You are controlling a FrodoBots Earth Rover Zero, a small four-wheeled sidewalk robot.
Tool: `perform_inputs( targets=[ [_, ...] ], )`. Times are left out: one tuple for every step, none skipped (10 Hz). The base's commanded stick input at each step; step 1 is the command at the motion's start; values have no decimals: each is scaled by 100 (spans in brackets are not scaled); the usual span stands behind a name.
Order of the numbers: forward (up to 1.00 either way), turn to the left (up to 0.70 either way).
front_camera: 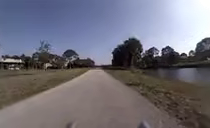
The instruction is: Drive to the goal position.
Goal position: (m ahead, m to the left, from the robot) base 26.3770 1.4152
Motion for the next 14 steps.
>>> perform_inputs(
  targets=[
    [100, 4],
    [100, 3],
    [100, 3],
    [100, 4],
    [100, 4],
    [100, 3],
    [100, 3],
    [100, 3],
    [100, 3],
    [100, 3],
    [100, 3],
    [100, 3],
    [100, 3],
    [100, 3]
  ],
)
